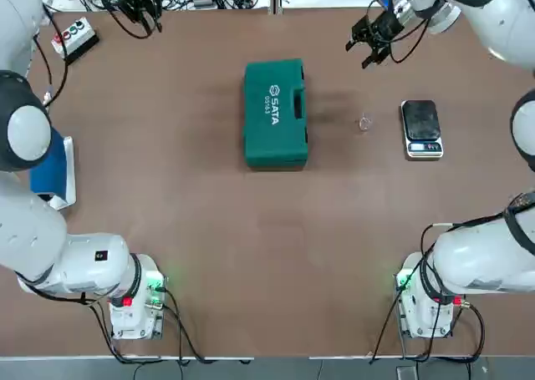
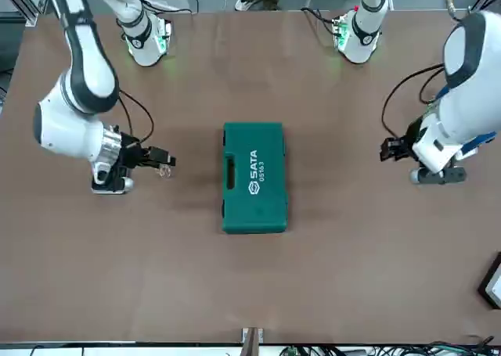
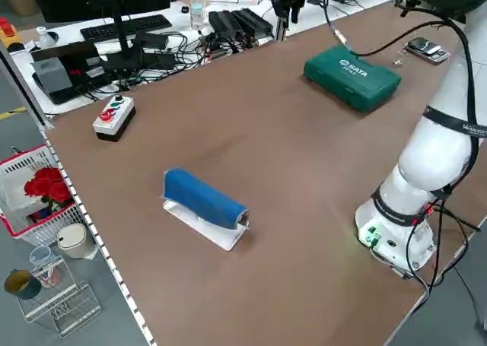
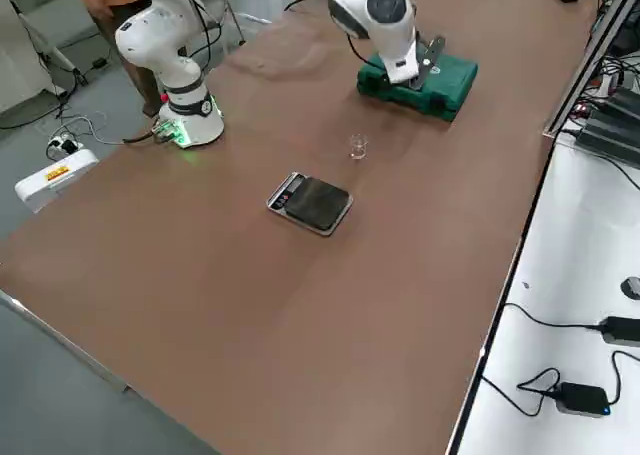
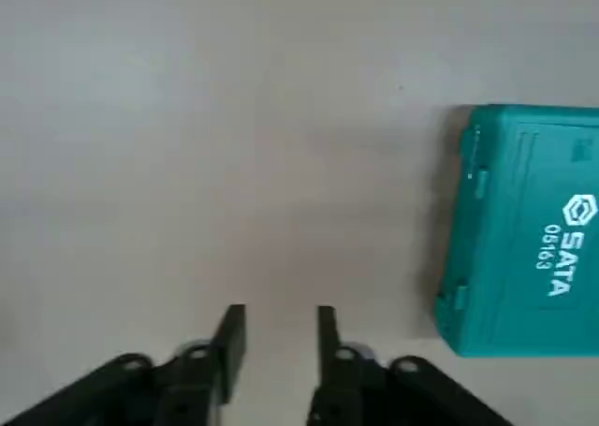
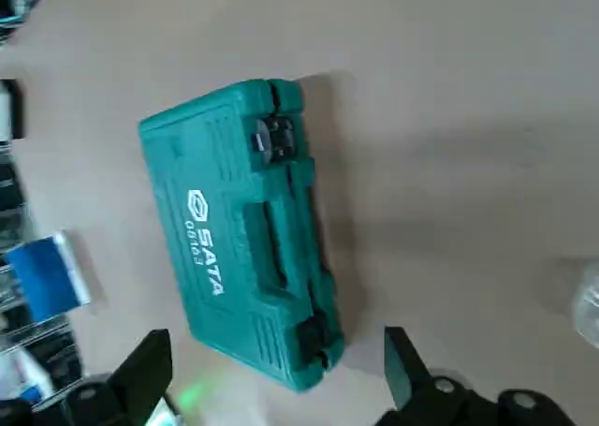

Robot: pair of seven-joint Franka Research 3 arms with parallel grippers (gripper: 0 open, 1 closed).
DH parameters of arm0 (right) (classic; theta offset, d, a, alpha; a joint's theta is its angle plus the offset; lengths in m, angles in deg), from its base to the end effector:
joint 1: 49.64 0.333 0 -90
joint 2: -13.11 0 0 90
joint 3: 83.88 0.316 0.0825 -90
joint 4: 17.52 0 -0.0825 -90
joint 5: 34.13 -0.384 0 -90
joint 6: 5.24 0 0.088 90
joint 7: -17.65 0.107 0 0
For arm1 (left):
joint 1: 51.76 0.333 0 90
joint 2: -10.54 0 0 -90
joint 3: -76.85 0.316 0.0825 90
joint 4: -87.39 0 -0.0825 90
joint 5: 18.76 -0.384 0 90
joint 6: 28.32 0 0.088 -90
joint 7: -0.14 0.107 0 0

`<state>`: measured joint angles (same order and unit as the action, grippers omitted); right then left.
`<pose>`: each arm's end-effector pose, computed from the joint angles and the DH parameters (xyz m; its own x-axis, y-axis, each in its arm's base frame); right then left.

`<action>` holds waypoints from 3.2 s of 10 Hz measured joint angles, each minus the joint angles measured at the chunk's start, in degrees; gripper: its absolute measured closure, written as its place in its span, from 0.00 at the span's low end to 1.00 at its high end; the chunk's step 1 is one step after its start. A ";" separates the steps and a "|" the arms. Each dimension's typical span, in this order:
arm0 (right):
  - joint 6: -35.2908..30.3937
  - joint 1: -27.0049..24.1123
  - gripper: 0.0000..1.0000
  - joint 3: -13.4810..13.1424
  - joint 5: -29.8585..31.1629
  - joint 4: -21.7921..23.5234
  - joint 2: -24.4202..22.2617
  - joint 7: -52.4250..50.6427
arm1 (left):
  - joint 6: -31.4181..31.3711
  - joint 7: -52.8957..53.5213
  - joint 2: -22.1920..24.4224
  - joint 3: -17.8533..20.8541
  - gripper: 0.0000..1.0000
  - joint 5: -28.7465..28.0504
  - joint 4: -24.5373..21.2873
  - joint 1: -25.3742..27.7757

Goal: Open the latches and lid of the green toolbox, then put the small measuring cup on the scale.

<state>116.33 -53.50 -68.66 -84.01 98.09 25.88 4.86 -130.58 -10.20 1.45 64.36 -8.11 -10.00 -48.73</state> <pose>0.5699 0.1449 0.3515 0.9898 -0.0526 -0.1322 -0.1296 -0.7163 -0.6857 0.5931 -0.1078 0.4931 0.9924 0.0515 -0.1113 0.0725 -0.9783 0.1941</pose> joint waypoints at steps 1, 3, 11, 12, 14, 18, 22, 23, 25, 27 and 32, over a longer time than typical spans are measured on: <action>2.44 0.07 0.00 0.94 -7.39 1.34 2.75 -7.47 | -2.16 0.01 -0.07 -0.03 0.86 2.61 -2.20 -0.02; 7.50 0.50 0.00 4.86 -20.12 2.82 8.68 -20.00 | -7.41 0.03 -0.21 -0.84 0.98 5.30 -7.25 -0.02; 8.66 3.39 0.00 7.67 -43.16 3.09 21.79 -46.33 | -25.59 -0.82 -2.52 -7.58 0.99 13.70 -17.67 -0.47; 9.28 4.17 0.01 7.69 -43.73 2.97 21.79 -46.33 | -25.72 -0.44 -2.51 -7.58 0.99 13.78 -17.98 -0.38; 9.62 4.44 0.04 7.68 -44.00 2.80 22.01 -46.33 | -25.71 2.54 -2.57 -7.59 0.99 17.30 -18.58 -0.29; 9.67 4.60 0.14 7.69 -44.23 2.63 22.34 -46.34 | -25.71 9.65 -3.22 -8.95 0.99 19.07 -21.01 -0.58; 9.96 5.27 0.29 7.70 -45.62 2.41 22.84 -47.65 | -25.79 11.70 -3.22 -9.99 0.99 19.07 -21.91 -0.43; 10.01 5.45 0.30 7.72 -46.08 2.13 23.29 -48.33 | -25.79 11.70 -3.25 -9.97 0.99 19.08 -21.91 -0.34; 10.23 5.59 0.37 7.73 -46.65 1.69 23.97 -49.05 | -25.80 11.70 -3.43 -9.96 0.99 19.21 -21.91 -0.22; 10.73 5.59 0.52 7.63 -46.67 1.61 24.36 -49.48 | -25.84 11.36 -3.49 -9.95 0.99 20.16 -21.91 -0.19; 11.40 5.45 0.80 8.09 -46.67 0.71 24.44 -49.32 | -26.09 9.60 -3.50 -9.94 0.99 20.50 -21.90 -0.18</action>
<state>127.73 -48.05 -60.58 -130.68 98.80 50.32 -44.46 -156.67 -0.60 -2.05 54.42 12.40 -31.90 -48.91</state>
